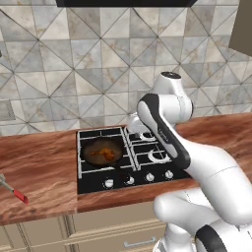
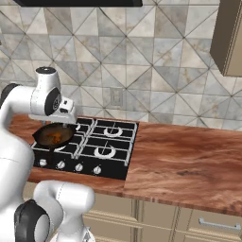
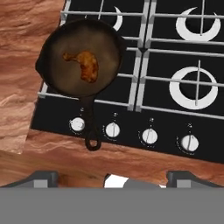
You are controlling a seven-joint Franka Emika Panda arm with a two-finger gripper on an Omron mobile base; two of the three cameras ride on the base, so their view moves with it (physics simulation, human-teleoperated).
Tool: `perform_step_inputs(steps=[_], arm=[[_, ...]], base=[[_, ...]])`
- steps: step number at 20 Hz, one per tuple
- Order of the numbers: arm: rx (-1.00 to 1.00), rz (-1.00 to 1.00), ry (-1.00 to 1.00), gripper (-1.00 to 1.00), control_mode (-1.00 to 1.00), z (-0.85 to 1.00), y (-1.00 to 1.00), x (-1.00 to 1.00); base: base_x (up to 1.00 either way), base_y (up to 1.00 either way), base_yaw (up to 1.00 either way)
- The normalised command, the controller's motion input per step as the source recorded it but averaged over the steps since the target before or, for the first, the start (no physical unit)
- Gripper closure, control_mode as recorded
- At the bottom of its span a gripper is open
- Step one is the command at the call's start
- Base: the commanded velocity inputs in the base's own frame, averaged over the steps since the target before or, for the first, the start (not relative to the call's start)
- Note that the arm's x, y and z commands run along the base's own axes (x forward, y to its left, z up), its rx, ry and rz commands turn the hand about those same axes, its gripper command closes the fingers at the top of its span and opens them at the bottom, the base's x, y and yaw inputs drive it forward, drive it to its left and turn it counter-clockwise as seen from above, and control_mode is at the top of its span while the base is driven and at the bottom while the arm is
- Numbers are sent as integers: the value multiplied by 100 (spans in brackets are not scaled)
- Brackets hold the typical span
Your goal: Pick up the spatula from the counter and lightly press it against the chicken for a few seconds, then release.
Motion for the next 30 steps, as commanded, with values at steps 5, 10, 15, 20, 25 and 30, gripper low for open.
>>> perform_step_inputs(steps=[5, 10, 15, 20, 25, 30], arm=[[0, 11, 0, -100, -100, -28, 54, -7], [0, 7, -2, -100, -100, -34, 40, -37], [0, 3, -15, -100, -100, -7, 45, -33], [0, 0, -15, -100, -100, 0, 46, -19], [4, 0, -7, -100, -100, 0, 54, -7], [7, 1, -3, -100, -100, 0, 49, -1]], base=[[0, 0, 0], [0, 0, 0], [0, 0, 0], [0, 0, 0], [0, 0, 0], [0, 0, 0]])
